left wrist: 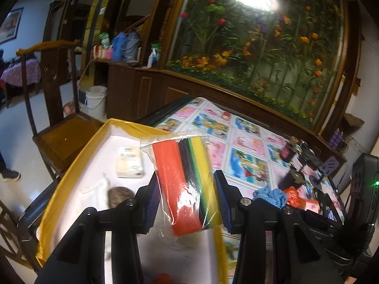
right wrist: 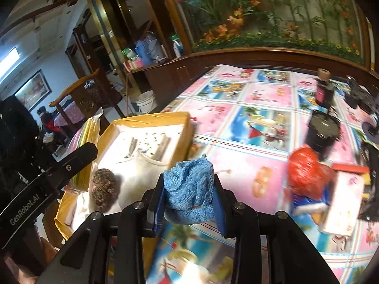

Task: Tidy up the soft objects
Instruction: 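Carry the sponge pack with the left tool while the right tool carries the blue knit cloth to the box, then open both tools over the box to drop the sponge pack and knit cloth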

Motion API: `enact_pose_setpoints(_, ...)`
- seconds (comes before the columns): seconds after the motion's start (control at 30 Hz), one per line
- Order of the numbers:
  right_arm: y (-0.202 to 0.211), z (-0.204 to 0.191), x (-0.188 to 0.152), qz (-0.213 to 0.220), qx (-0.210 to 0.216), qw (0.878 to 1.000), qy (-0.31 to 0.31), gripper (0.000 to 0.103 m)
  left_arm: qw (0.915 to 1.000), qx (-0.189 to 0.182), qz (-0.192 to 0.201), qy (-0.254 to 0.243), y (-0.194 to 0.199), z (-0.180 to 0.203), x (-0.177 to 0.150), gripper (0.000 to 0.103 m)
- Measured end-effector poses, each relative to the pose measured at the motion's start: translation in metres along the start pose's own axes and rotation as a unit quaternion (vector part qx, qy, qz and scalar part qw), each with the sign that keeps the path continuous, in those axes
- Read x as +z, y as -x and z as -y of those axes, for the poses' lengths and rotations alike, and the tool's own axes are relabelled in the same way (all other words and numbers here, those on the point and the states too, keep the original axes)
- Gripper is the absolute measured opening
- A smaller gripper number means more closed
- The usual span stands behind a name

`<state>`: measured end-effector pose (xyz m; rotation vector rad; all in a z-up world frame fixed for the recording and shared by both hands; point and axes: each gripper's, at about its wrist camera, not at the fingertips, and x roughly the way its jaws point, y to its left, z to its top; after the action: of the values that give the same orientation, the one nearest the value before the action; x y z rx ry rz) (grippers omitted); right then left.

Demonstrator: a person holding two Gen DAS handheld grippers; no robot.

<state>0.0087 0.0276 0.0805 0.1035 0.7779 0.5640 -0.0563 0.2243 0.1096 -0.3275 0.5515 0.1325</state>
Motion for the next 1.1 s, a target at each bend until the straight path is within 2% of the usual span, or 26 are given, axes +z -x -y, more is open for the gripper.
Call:
enact_pose_setpoints(0.17, -0.029, -0.037, 0.019, -0.011, 0.012, 1.0, 0.021, 0.038, 0.9987, 0.029, -0.023, 0.036, -0.017, -0.047, 0.015, 0.042)
enact_pose_setpoints(0.37, -0.072, -0.069, 0.03, -0.047, 0.0, 0.998, 0.05, 0.038, 0.9929, 0.031, -0.081, 0.082, -0.047, -0.087, 0.017, 0.042)
enact_pose_setpoints(0.47, -0.093, -0.072, 0.033, -0.069, -0.015, 0.996, 0.053, 0.038, 0.991, 0.037, -0.099, 0.082, -0.055, -0.096, 0.014, 0.042)
enact_pose_setpoints(0.6, -0.117, -0.065, 0.028, -0.104, -0.021, 0.994, 0.041, 0.038, 0.9869, 0.021, -0.124, 0.101, -0.066, -0.106, 0.009, 0.042)
enact_pose_setpoints(0.77, -0.129, -0.06, 0.025, -0.124, -0.005, 0.992, 0.032, 0.041, 0.9866, 0.015, -0.13, 0.098, -0.071, -0.105, 0.011, 0.047)
enact_pose_setpoints(0.87, -0.126, -0.061, 0.026, -0.118, 0.004, 0.992, 0.035, 0.046, 0.9867, 0.012, -0.124, 0.105, -0.07, -0.107, 0.011, 0.068)
enact_pose_setpoints(1.1, -0.1, -0.061, 0.035, -0.077, 0.024, 0.997, 0.019, 0.053, 0.9876, 0.0, -0.106, 0.116, -0.053, -0.107, 0.009, 0.069)
